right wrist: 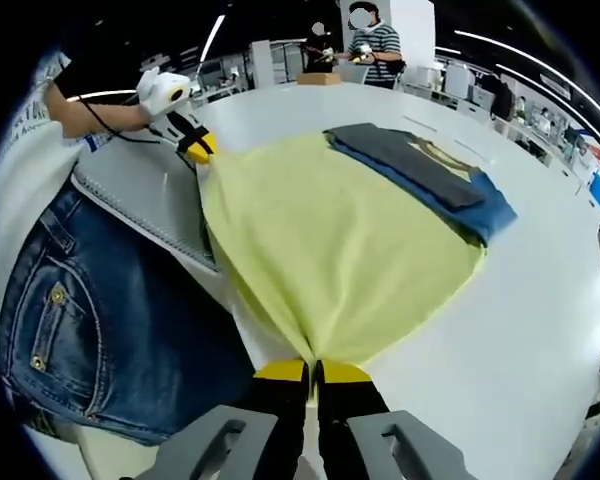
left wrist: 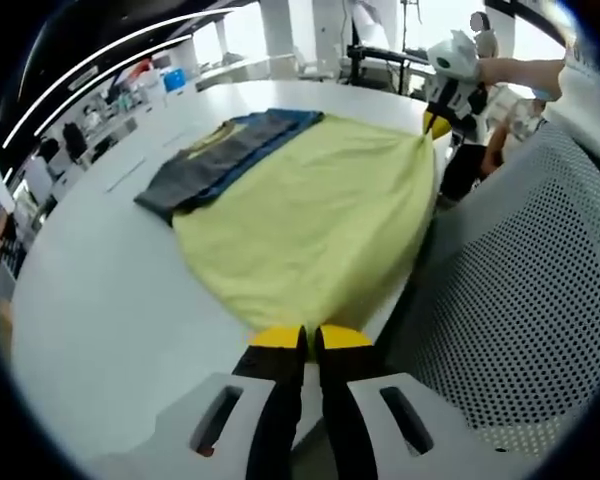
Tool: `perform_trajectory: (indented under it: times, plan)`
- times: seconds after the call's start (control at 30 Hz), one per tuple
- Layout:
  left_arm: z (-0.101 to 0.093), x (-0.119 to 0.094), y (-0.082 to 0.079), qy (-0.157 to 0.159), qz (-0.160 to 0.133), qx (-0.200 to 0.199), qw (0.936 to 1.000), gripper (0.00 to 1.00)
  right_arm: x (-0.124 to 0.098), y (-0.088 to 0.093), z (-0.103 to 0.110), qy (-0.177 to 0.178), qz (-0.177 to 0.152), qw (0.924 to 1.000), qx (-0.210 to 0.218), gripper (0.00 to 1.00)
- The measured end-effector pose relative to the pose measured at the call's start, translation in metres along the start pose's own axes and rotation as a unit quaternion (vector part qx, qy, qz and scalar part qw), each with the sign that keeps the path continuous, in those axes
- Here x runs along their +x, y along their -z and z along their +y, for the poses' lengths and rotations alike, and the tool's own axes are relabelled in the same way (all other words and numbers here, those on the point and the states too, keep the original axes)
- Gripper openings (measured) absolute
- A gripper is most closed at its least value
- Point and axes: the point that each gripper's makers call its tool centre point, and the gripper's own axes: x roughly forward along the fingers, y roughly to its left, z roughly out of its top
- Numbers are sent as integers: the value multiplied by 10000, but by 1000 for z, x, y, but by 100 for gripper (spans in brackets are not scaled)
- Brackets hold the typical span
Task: Fold the garment on the visible template until the final outline fits inside the template.
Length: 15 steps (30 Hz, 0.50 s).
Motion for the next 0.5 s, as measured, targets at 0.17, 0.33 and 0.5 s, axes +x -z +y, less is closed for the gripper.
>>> perform_trajectory:
  times: [0.17, 0.33, 0.5]
  plan:
    - [-10, -3, 4, 153, 51, -98, 9998, 2, -4, 4, 7, -105, 61, 9999, 97, 0]
    - [-17, -8, 6, 253, 114, -134, 9995, 2, -8, 6, 14, -197, 67, 9996, 170, 0]
    - [-24, -12, 8, 388, 171, -166, 9990, 2, -12, 10, 23, -348, 158, 9992, 149, 0]
